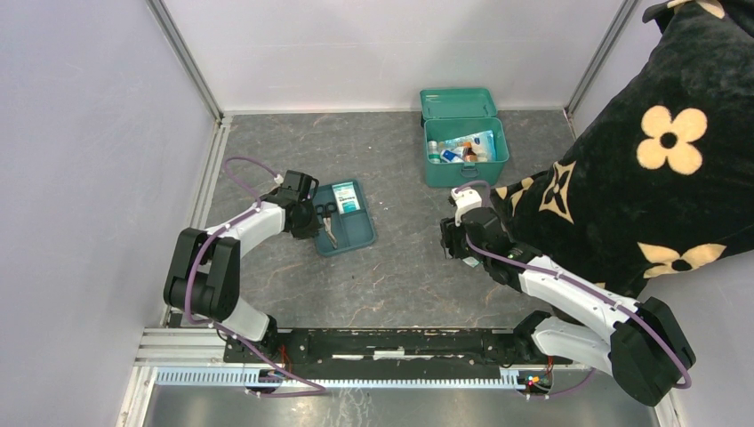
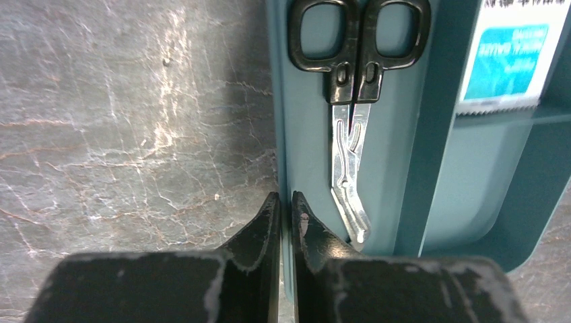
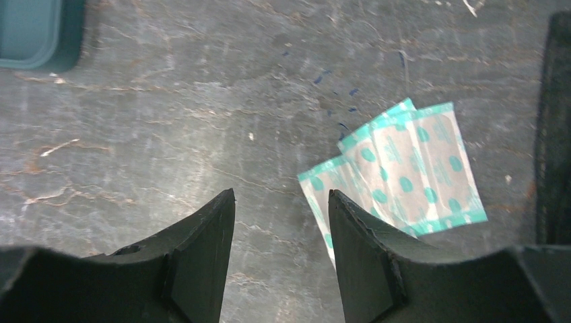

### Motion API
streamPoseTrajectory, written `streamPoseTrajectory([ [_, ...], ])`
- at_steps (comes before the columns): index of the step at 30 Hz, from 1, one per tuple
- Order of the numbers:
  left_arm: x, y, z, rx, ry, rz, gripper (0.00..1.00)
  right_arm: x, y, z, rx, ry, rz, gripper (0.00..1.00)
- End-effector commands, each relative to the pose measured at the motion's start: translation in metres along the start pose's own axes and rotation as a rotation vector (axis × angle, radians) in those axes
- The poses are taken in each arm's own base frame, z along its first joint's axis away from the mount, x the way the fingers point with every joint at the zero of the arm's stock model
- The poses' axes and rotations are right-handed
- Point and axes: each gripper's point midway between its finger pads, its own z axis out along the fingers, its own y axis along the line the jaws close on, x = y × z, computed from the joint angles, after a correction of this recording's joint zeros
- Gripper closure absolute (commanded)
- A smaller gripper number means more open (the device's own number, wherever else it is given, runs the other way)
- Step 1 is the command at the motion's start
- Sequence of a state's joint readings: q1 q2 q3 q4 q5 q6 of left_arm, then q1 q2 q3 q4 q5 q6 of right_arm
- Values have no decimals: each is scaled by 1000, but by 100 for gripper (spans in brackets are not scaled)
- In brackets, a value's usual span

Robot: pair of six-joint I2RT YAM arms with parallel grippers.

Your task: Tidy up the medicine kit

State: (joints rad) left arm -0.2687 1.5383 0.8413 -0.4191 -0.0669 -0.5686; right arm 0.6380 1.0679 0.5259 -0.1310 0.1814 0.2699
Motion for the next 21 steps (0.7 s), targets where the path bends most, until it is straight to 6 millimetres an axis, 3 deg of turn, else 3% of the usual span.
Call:
streamPoseTrajectory([
  [1,-9,-10,-3,45,-39,-41,98,-15,-23,-6,127,-18,29,41],
  [3,-10,-10,-4,48,-41,-41,95,-13,-29,-6,146,1,24,41],
  [8,-14,-13,-11,60,-55,-30,68,-2,-50,-6,210,73,16,33],
  [14,-36,-19,-37,79,-130,-10,53,5,-69,-1,234,138,-13,27],
  [21,-70,-29,-86,143,-287,57,44,-23,-98,20,244,86,82,30],
])
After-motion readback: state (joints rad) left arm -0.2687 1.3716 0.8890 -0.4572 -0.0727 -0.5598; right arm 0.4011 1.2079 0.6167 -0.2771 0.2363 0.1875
